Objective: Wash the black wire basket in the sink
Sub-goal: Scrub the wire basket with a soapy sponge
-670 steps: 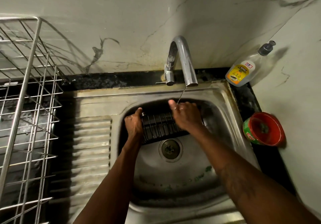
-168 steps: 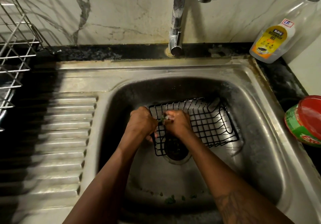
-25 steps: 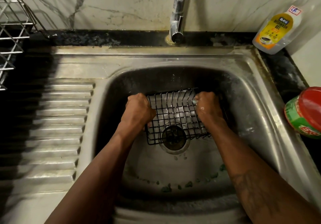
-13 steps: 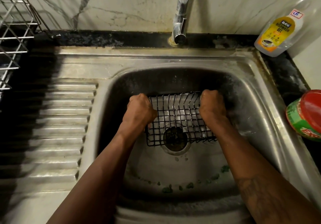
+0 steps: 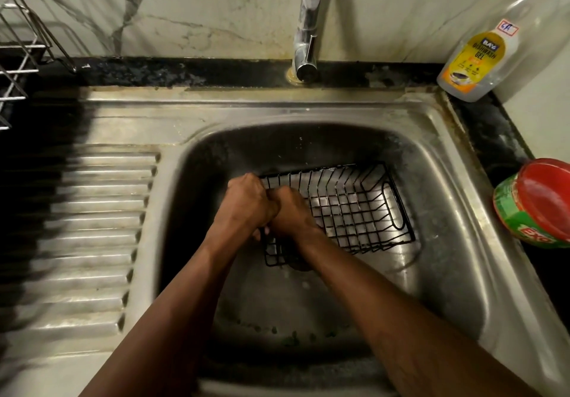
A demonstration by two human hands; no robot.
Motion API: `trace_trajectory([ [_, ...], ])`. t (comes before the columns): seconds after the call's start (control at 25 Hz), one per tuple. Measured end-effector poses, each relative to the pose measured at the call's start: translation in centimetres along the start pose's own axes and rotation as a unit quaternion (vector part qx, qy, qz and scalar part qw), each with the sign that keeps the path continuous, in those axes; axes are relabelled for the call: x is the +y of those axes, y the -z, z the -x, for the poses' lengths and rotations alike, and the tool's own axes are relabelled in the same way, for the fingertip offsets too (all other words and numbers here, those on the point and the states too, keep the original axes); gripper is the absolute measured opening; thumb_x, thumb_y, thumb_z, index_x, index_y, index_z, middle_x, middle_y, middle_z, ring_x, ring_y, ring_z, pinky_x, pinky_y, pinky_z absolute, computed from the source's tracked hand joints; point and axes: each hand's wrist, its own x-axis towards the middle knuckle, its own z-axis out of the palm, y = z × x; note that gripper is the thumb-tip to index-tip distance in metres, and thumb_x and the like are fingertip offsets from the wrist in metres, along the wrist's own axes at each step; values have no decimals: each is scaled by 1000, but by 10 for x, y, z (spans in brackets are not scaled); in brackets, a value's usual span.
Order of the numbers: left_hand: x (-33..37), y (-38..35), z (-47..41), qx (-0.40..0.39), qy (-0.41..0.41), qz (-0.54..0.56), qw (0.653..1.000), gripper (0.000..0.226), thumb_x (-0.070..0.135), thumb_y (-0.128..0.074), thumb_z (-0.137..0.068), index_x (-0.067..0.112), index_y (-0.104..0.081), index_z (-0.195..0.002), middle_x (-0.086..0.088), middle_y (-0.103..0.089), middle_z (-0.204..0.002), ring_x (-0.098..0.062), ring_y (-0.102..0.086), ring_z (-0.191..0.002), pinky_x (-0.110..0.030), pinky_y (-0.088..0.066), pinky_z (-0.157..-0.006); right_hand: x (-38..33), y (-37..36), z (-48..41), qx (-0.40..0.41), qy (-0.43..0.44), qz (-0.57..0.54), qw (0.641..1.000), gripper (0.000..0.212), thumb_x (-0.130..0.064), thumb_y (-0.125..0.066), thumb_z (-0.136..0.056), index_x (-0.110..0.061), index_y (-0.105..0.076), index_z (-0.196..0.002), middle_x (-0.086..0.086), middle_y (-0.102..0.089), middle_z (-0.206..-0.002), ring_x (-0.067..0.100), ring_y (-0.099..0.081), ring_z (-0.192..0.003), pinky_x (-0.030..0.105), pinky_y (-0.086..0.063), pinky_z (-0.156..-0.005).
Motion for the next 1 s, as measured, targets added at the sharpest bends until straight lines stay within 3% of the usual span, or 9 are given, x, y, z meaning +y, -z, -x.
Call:
trace_trajectory([
  [0.04, 0, 0, 1, 4, 3, -1, 1000, 19, 10, -61, -96, 2, -64, -79, -10, -72, -57, -17, -69, -42, -23, -55, -40, -2, -5, -6, -1, 29, -24, 999, 14, -11, -64, -91, -16, -66, -78, 6, -69, -79, 20, -69, -75, 38, -60, -70],
  [0.12, 0, 2, 2, 1, 6, 7, 1000, 16, 10, -64, -96, 2, -64, -82, -10, -73, -62, -15, -66, -39, -21, -51, -37, 8, -2, -12, 19, 17, 35, 999, 10, -12, -63, -94, -14, -69, -87, 6, -68, -84, 20, -68, -79, 36, -60, -72],
  [0.28, 0, 3, 1, 7, 20, 23, 999, 21, 8, -67, -95, 4, -62, -75, -10, -74, -62, -16, -66, -38, -23, -51, -39, 72, 31, 1, 107, -175, 149, 967, 12, -6, -59, -96, -10, -70, -102, 9, -67, -92, 22, -68, -83, 34, -61, -73],
  [0.4, 1, 3, -2, -6, 42, 18, 999, 22, 10, -65, -96, 4, -66, -75, -9, -75, -63, -16, -68, -41, -22, -50, -37, 92, 51, 11, 132, -246, 179, 943, 15, 0, -59, -95, -5, -67, -106, 16, -68, -103, 32, -68, -97, 38, -57, -78],
  [0.6, 4, 4, -3, -20, 61, 9, 998, 22, 11, -62, -97, 5, -69, -77, -6, -74, -60, -13, -67, -40, -18, -46, -34, 37, 16, 2, 69, -147, 82, 983, 11, -12, -72, -89, -14, -67, -99, 2, -64, -89, 16, -62, -77, 25, -52, -65],
  [0.72, 4, 4, -2, 9, 38, 4, 999, 27, 14, -57, -100, 2, -64, -77, -9, -70, -53, -13, -66, -39, -21, -58, -54, -2, -3, 0, -16, -41, -91, 995, 10, -17, -73, -88, -18, -66, -80, -1, -67, -77, 13, -64, -68, 31, -56, -62],
  [0.76, 3, 4, -2, 15, 39, 2, 999, 28, 13, -56, -100, 1, -64, -76, -8, -70, -52, -13, -65, -38, -23, -60, -60, -2, -6, -1, -11, -28, -90, 995, 10, -17, -71, -89, -17, -66, -81, 0, -67, -78, 14, -64, -69, 33, -57, -63],
  [0.84, 0, 6, -1, 18, 45, 15, 999, 23, 8, -61, -96, -1, -66, -76, -11, -73, -59, -17, -67, -39, -26, -61, -51, 12, 3, 1, 25, -70, 24, 997, 1, -17, -65, -95, -16, -64, -94, 4, -65, -89, 14, -62, -75, 29, -56, -66],
  [1.0, -1, 8, -2, 12, 41, 22, 999, 21, 7, -66, -94, 1, -66, -74, -12, -75, -63, -19, -69, -43, -28, -60, -49, 73, 48, 17, 96, -241, 168, 951, 15, -3, -60, -96, -8, -67, -109, 13, -68, -103, 26, -68, -93, 32, -54, -72],
])
